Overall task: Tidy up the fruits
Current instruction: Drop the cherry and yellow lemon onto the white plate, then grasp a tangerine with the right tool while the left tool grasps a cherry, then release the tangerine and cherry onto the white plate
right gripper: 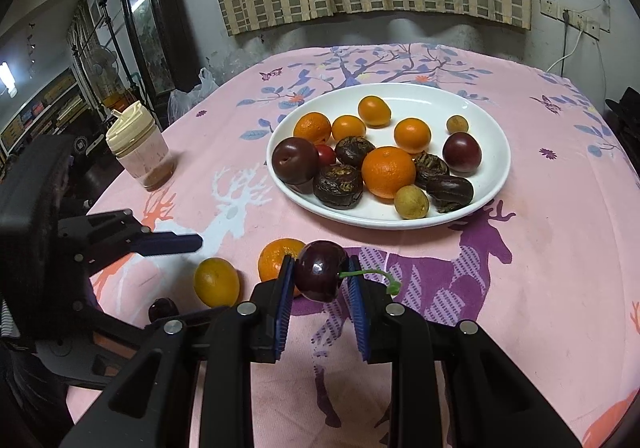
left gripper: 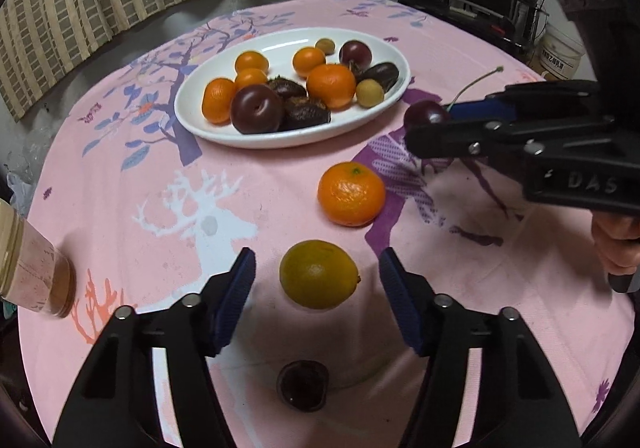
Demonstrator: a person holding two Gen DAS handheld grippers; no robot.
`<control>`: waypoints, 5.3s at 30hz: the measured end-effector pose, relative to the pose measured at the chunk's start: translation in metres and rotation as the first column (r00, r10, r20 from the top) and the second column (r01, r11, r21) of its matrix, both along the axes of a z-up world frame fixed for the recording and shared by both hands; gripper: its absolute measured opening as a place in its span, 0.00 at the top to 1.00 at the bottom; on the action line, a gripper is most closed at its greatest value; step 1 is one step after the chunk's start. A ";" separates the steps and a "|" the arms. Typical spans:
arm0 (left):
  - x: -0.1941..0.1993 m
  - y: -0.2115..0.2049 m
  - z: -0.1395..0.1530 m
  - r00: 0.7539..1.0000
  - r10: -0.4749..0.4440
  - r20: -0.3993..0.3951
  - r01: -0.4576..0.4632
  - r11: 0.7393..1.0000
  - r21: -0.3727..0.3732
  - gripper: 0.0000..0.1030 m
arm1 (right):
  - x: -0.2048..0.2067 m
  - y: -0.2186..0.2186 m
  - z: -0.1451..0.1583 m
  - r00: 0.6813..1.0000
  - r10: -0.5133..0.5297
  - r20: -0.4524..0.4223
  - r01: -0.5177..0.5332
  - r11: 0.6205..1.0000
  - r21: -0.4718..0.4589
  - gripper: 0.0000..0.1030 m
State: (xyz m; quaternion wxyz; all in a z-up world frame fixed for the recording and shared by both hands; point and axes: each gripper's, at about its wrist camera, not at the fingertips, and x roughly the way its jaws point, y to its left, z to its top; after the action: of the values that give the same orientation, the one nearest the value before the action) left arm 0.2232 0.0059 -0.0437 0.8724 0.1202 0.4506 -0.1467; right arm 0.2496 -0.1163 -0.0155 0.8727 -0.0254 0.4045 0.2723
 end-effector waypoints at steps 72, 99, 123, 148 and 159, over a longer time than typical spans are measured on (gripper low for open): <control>0.005 0.111 0.056 0.800 0.571 0.186 -0.521 0.814 -0.258 0.05 | 0.008 0.055 -0.030 1.000 0.015 0.004 -0.014 0.993 -0.116 0.49; -0.053 0.062 0.004 0.982 0.190 0.000 -0.182 0.943 -0.279 0.41 | -0.002 0.040 -0.009 1.000 -0.017 -0.001 0.017 0.999 -0.029 0.58; -0.052 0.040 -0.015 0.982 0.184 -0.036 -0.187 0.975 -0.123 0.74 | -0.002 0.026 -0.003 0.998 -0.057 -0.013 0.057 0.998 0.002 0.58; 0.195 -0.007 0.041 0.947 0.319 0.049 -0.303 0.931 -0.203 0.74 | 0.153 -0.039 0.000 0.955 -0.294 0.048 0.282 0.944 0.172 0.57; 0.104 0.017 0.077 0.888 0.411 0.208 -0.398 0.912 -0.104 0.05 | 0.096 -0.045 0.037 0.949 -0.288 0.127 0.274 0.954 0.121 0.15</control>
State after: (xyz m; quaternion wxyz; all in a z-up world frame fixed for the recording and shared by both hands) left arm 0.3275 0.0229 0.0330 0.9323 0.0139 0.3592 0.0396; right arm 0.3460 -0.1617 0.0212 0.9295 0.0574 0.3259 0.1627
